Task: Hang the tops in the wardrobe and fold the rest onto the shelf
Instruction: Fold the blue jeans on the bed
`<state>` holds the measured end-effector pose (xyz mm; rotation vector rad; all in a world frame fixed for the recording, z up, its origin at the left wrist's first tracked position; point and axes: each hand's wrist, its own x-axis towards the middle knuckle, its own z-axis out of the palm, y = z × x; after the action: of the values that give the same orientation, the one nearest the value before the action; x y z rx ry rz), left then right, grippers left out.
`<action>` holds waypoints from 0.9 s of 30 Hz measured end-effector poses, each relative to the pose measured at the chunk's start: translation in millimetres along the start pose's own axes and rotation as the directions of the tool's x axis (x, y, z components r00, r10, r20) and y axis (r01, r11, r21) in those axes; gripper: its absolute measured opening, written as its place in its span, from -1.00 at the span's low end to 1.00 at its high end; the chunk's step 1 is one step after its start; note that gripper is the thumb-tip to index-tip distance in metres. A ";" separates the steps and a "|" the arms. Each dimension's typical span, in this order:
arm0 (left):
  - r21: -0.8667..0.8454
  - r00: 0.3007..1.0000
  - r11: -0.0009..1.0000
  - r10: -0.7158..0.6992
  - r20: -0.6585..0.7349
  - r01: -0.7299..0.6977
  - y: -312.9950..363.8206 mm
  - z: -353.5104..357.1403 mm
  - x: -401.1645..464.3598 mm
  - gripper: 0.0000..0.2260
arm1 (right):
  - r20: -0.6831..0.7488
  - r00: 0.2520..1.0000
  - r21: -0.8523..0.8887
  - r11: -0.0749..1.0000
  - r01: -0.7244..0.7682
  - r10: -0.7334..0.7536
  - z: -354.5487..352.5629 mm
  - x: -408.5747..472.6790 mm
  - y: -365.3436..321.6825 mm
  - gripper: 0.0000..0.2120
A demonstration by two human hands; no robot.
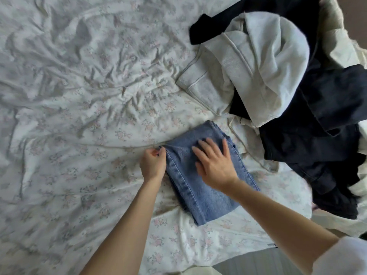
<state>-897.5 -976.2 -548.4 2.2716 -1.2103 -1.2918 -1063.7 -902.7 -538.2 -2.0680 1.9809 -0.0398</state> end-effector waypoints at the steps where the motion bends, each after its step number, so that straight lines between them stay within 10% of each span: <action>1: -0.032 0.999 0.998 -0.052 -0.016 0.051 -2.5 1.4 3.7 -0.75 | 0.065 0.998 -0.034 0.999 -0.001 0.003 7.1 -9.7 -3.7 -0.52; 8: -0.188 0.986 0.969 -0.151 0.074 0.162 -10.9 -0.6 21.6 -0.81 | 0.027 0.999 -0.037 0.998 0.044 -0.043 20.3 -33.5 -44.4 -0.47; 14: -0.508 0.928 0.783 -0.240 0.286 0.359 -24.7 -7.5 19.8 -0.94 | 0.022 0.977 -0.002 0.978 -0.210 0.210 20.0 -25.7 -78.2 -0.80; 22: -0.686 0.814 0.447 -0.217 0.539 0.574 -35.6 -7.4 4.1 -0.68 | -0.058 0.964 0.132 0.955 0.264 -0.259 31.7 -37.1 -57.0 -0.90; 25: -0.648 0.807 0.487 -0.272 0.524 0.585 -37.1 -6.8 5.6 -0.65 | 0.014 0.948 0.083 0.945 0.315 -0.317 36.6 -51.7 -53.7 -0.79; 27: -0.486 0.861 0.717 -0.353 0.365 0.500 -31.7 -9.3 11.8 -0.70 | 0.050 0.945 0.106 0.943 0.316 -0.322 40.2 -73.3 -49.2 -0.75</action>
<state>-870.0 -967.2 -568.3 2.0188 -0.2392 -1.8457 -1011.8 -822.2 -553.7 -2.2718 1.5548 -0.1269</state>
